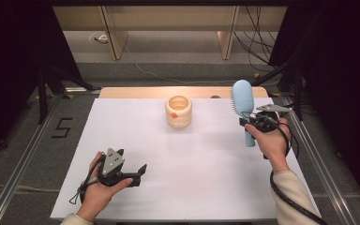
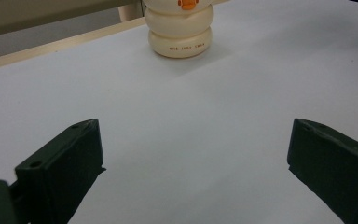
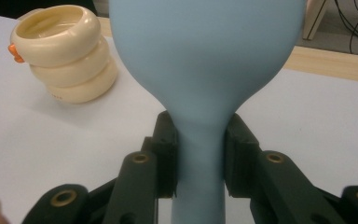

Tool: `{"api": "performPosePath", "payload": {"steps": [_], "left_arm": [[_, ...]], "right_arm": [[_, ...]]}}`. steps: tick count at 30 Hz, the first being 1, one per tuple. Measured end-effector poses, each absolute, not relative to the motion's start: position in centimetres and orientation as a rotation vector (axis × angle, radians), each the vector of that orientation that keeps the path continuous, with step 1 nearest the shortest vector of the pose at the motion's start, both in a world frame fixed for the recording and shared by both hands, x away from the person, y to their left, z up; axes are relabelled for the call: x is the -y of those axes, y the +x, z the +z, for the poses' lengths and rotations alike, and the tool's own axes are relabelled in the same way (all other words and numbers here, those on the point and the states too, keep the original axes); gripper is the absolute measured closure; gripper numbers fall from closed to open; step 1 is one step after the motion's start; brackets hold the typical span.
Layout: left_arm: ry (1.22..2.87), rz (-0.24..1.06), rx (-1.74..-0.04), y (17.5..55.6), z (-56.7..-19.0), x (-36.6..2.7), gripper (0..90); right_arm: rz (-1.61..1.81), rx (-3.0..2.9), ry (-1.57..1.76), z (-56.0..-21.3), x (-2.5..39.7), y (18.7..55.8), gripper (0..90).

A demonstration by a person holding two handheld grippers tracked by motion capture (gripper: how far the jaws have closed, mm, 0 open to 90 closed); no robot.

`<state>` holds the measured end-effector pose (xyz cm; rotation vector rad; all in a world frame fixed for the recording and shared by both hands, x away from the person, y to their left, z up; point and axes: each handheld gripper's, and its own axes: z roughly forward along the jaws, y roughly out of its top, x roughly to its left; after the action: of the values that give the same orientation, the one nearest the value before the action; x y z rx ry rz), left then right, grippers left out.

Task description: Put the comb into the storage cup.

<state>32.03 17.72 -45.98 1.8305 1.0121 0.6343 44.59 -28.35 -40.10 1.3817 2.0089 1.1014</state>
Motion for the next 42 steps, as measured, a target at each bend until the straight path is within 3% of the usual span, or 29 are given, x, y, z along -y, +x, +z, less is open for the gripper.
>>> {"api": "performPosePath", "payload": {"steps": [42], "left_arm": [[1.832,0.633,-1.012,32.0,-46.0,-17.6,3.0]], "right_arm": [[1.171,-1.917,1.313,-39.2,27.2,44.5,70.5]]}}
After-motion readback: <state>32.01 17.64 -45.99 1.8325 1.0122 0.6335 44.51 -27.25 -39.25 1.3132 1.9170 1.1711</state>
